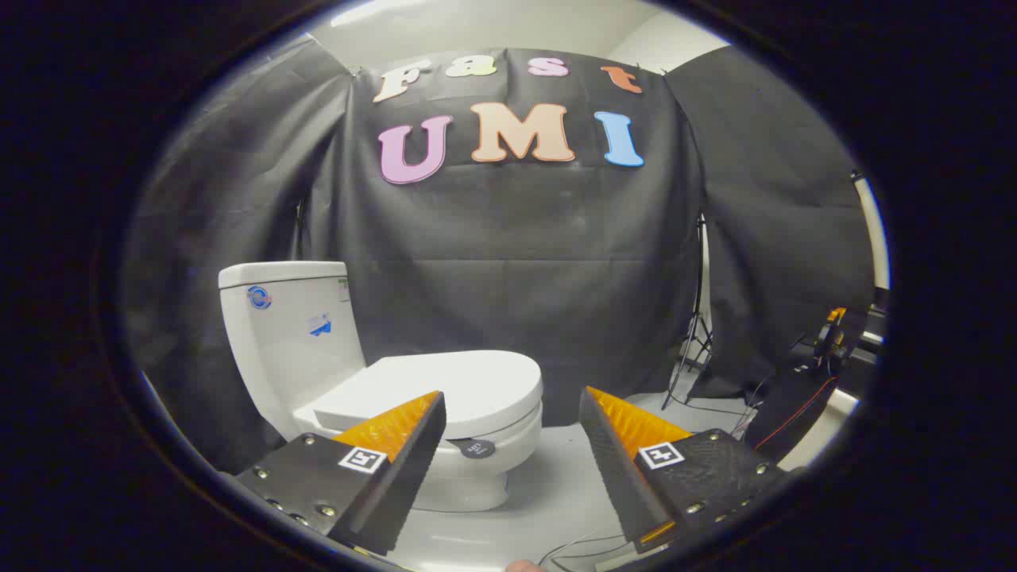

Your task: Open the toilet lid.

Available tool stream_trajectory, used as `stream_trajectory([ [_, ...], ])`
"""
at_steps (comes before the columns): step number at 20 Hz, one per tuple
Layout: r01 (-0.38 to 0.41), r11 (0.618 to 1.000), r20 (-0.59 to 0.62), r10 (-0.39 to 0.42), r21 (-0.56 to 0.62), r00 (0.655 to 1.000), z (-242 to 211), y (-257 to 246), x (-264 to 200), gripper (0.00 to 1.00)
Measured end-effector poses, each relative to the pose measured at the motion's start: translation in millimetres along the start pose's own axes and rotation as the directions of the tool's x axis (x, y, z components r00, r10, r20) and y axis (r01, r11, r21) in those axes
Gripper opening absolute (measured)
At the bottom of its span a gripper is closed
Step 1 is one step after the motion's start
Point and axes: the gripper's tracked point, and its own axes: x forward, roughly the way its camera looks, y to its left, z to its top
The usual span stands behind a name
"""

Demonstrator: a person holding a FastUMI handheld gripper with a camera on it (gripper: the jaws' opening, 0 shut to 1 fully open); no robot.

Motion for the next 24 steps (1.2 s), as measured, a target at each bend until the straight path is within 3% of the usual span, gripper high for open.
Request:
stream_trajectory([
  [13,-0.010,1.000,-0.027,0.011,0.028,1.000,-3,9,13,1.00],
  [24,0.006,0.996,-0.075,0.001,0.090,0.997,-28,19,61,1.00],
])
